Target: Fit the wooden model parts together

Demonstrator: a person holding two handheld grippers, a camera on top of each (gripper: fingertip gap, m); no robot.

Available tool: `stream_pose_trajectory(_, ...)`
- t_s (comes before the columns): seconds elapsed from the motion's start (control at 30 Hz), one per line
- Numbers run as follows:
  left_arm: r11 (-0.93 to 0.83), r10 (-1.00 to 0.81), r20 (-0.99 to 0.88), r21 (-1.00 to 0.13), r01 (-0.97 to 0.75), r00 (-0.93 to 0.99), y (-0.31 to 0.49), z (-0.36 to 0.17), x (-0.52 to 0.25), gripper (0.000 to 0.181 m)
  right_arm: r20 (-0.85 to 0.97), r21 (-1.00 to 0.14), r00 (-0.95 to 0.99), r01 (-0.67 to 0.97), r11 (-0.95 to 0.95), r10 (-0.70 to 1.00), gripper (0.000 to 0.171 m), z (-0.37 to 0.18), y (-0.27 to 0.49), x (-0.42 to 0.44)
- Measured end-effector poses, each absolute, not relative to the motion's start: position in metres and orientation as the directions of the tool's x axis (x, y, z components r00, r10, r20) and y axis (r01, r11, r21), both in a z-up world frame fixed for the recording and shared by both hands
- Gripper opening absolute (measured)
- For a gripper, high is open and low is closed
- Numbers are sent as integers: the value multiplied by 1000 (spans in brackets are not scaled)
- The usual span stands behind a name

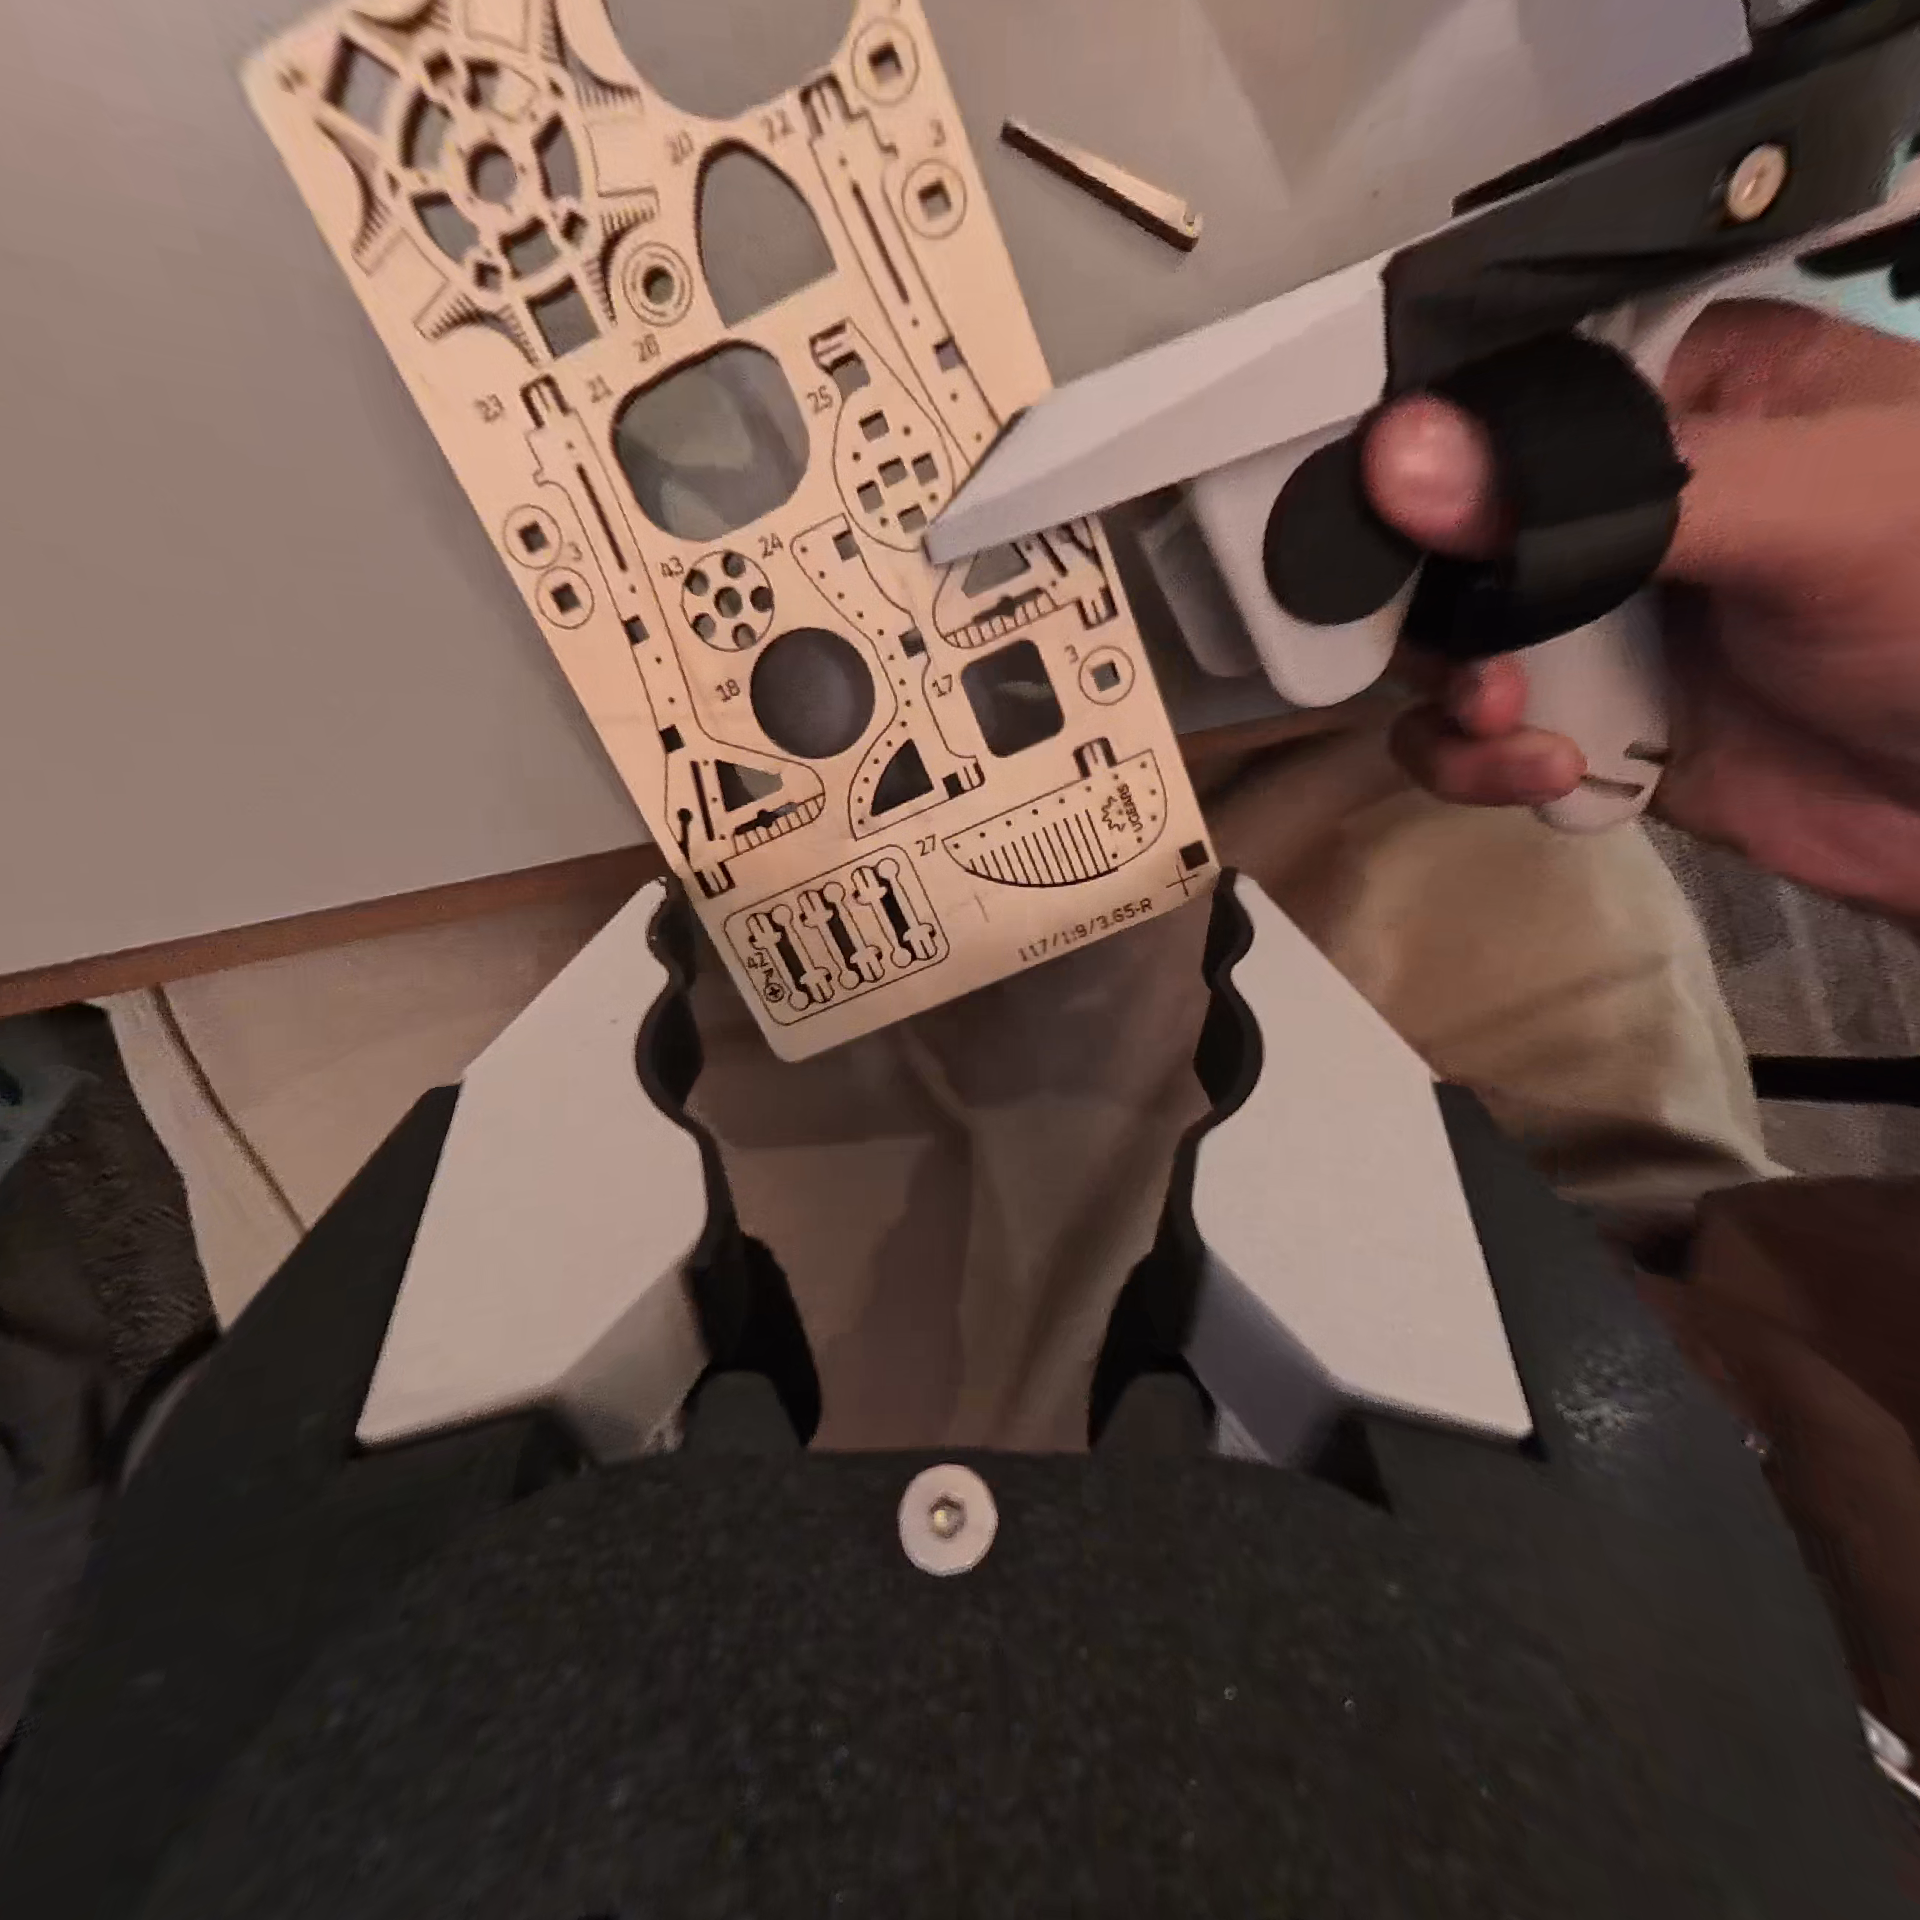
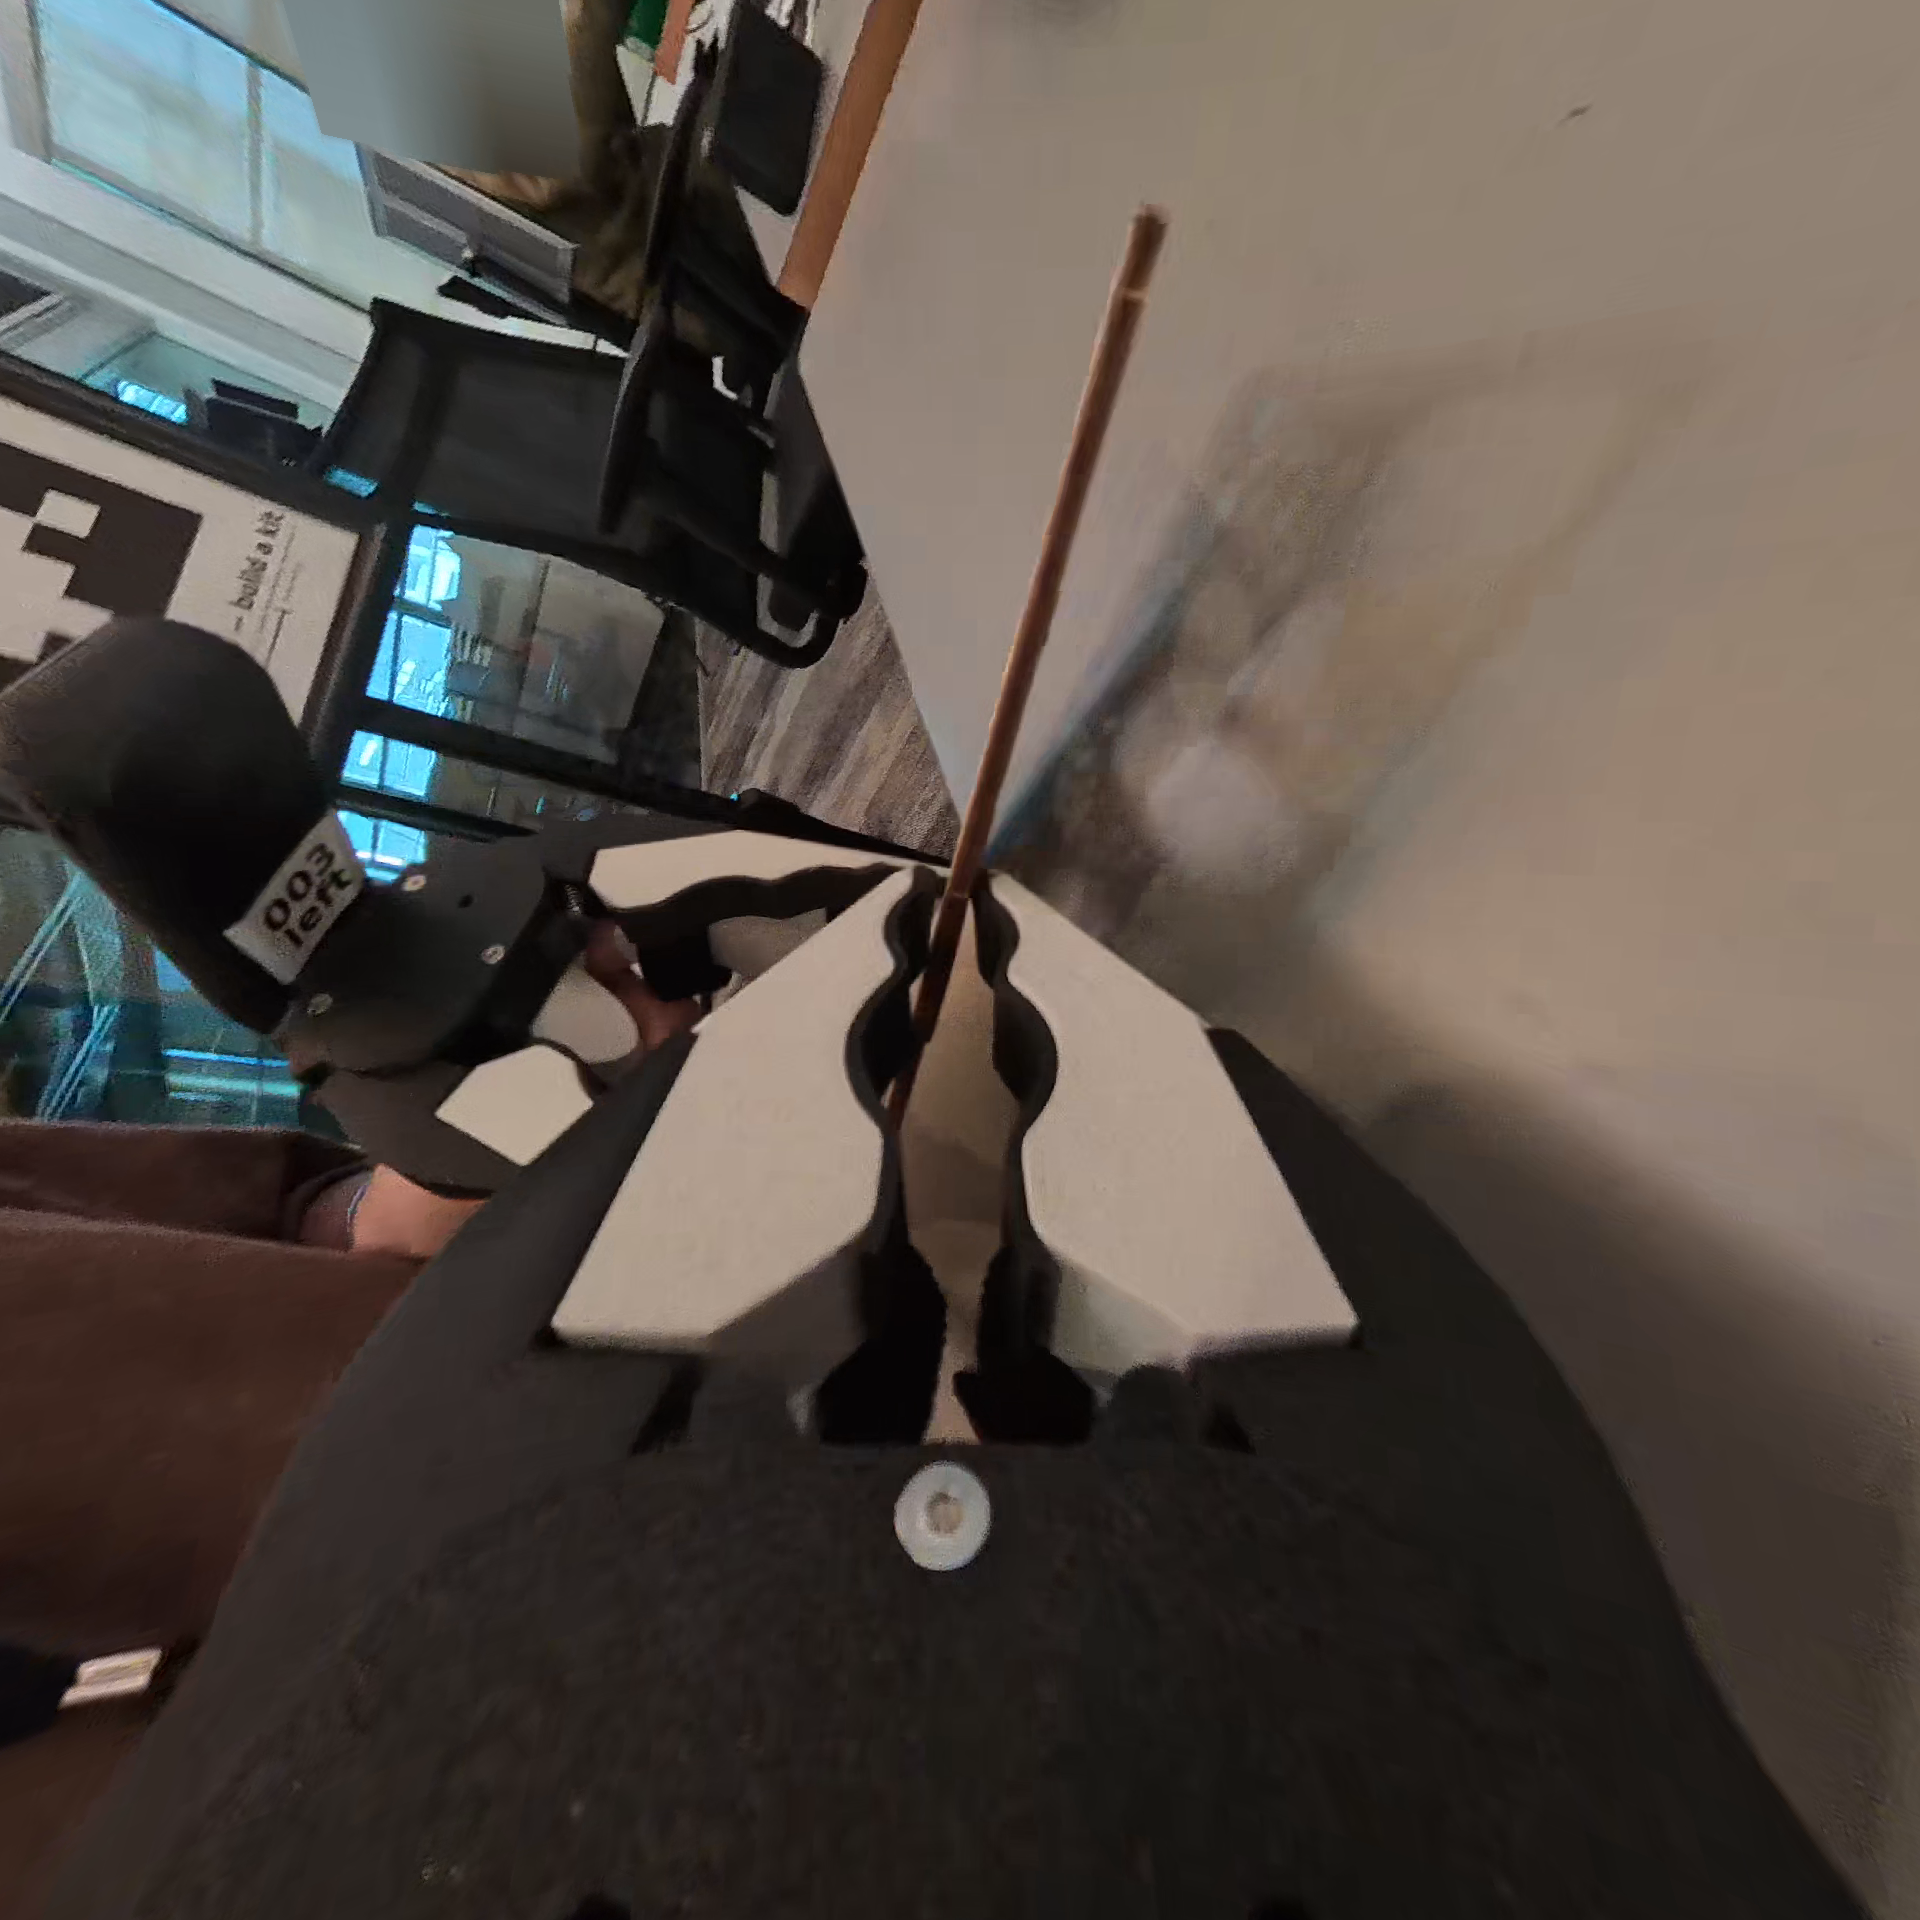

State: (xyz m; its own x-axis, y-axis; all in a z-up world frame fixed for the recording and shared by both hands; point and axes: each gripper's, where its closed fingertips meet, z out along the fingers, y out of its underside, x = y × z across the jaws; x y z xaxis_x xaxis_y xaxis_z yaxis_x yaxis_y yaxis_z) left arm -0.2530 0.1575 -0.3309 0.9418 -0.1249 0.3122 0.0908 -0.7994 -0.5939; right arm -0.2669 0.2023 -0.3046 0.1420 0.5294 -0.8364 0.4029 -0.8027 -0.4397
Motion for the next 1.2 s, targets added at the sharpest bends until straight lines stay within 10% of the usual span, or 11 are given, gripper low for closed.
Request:
stream_pose_trajectory(0.03, -790, -149, 306, -609, 72, 940, 157, -329, -253, 95, -828, -462, 124, 404, -790, 547, 6, -301, 201, -266)
stream_pose_trajectory(0.2, -718, -308, 493, -681, 141, 813, 177, -292, -259, 63, -806, -580, -93, 327, -746, 585, 2, -250, 206, -249)
stream_pose_trajectory(0.4, -808, -488, 851, -525, 268, 195, 188, -225, -216, 1, -849, -519, -267, 255, -816, 456, 3, -215, 214, -232)
stream_pose_trajectory(1.2, -842, -453, 829, -519, 149, 328, 209, -307, -213, 0, -765, -551, 141, 364, -751, 629, 12, -307, 229, -216)
